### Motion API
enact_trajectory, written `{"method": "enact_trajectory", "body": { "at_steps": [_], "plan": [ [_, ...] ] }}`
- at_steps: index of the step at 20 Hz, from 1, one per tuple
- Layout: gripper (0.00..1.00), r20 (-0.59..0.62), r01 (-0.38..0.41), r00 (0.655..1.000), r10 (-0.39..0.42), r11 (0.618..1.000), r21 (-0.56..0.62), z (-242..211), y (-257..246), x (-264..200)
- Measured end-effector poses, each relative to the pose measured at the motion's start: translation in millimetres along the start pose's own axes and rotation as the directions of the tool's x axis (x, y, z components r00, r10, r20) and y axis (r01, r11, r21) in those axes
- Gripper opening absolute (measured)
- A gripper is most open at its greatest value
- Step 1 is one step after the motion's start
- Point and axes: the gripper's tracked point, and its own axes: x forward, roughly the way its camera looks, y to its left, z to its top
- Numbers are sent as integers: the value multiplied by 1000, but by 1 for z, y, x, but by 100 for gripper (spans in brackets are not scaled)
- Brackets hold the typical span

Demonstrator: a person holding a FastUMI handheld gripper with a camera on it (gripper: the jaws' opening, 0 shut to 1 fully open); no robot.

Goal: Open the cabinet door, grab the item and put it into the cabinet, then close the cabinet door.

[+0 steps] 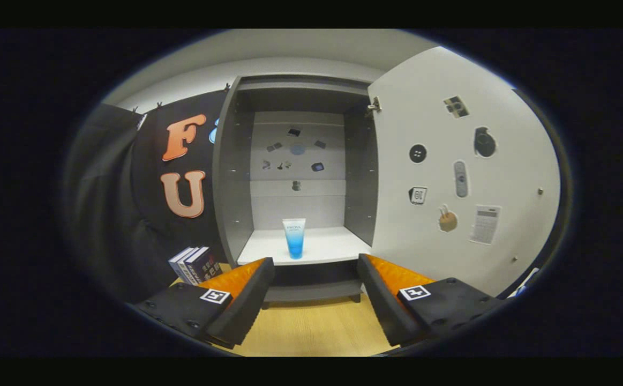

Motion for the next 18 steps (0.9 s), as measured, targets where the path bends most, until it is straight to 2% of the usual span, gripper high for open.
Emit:
{"method": "enact_trajectory", "body": {
  "at_steps": [4,11,16,18],
  "plan": [
    [99,25,35,999,-35,999,7,1,-47,-56],
    [99,22,116,993,-117,993,27,-11,-143,-120],
    [99,30,203,978,-204,978,52,-22,-223,-140],
    [99,36,233,971,-235,971,50,-31,-253,-134]
  ]
}}
